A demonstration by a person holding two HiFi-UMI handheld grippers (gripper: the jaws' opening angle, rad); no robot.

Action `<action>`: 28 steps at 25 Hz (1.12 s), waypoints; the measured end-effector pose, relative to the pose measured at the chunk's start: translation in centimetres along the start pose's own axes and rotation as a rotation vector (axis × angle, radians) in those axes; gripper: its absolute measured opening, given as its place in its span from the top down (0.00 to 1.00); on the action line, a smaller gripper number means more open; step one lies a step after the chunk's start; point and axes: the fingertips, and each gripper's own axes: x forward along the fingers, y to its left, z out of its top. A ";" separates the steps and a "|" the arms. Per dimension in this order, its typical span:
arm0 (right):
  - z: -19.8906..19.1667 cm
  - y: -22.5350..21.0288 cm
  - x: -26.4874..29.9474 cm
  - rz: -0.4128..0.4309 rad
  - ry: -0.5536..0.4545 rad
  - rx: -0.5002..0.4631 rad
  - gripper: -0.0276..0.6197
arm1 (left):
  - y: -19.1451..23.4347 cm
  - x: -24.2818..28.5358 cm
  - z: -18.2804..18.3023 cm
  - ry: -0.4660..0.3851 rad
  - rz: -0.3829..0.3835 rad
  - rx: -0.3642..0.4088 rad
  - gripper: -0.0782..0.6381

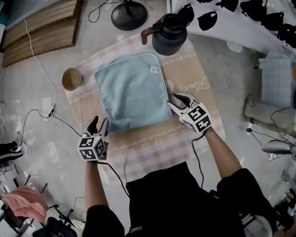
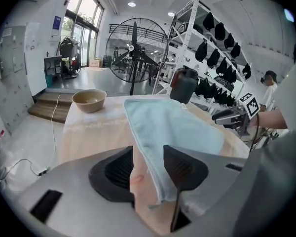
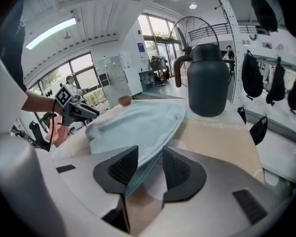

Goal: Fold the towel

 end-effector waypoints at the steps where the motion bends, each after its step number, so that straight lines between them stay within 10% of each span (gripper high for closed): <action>1: -0.5 0.6 -0.4 0.004 -0.001 0.004 0.74 | -0.5 -0.4 -0.8 0.003 -0.018 -0.005 0.65; 13: -5.9 7.1 -2.0 0.104 0.006 -0.045 0.71 | -3.1 -2.0 -7.6 0.083 -0.171 0.049 0.65; 28: -7.4 6.5 -0.5 0.013 0.075 -0.102 0.82 | -4.5 -0.5 -9.7 0.129 -0.184 0.133 0.65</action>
